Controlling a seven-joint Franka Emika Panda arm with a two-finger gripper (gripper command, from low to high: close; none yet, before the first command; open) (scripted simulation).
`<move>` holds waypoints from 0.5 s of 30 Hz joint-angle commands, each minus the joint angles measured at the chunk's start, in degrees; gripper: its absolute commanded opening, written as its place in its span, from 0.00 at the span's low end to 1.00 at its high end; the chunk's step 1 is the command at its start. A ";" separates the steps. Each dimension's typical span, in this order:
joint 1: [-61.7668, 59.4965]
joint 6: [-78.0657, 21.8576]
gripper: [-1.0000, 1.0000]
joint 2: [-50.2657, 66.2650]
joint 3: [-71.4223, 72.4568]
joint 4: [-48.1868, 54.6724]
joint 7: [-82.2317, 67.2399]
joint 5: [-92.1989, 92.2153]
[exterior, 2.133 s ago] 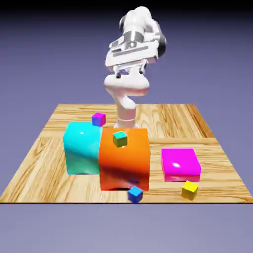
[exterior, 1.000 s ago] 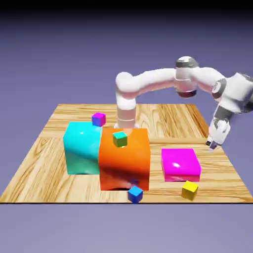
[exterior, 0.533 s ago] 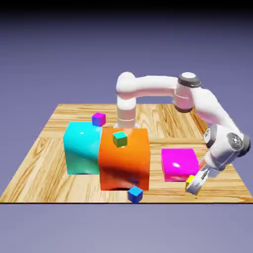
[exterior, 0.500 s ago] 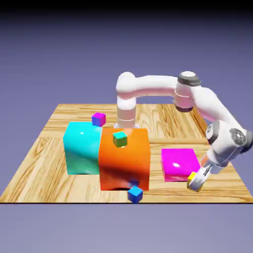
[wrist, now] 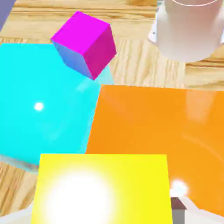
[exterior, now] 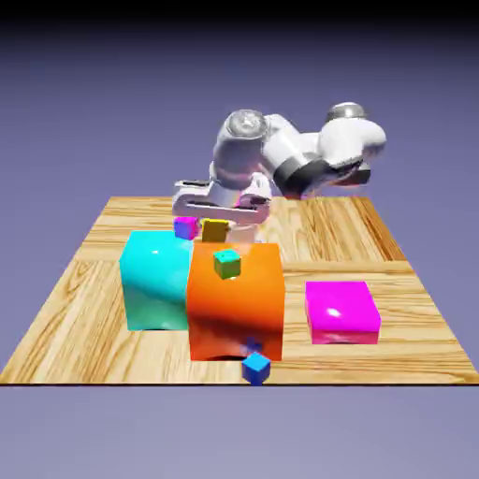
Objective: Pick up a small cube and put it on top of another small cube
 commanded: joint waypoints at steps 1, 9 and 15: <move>-1.05 -0.92 0.00 0.55 -1.66 -2.08 0.12 -1.22; -6.85 -5.59 0.00 1.86 -8.78 -14.06 1.50 -4.45; -3.21 -1.62 1.00 -1.28 -4.34 -21.89 1.51 0.29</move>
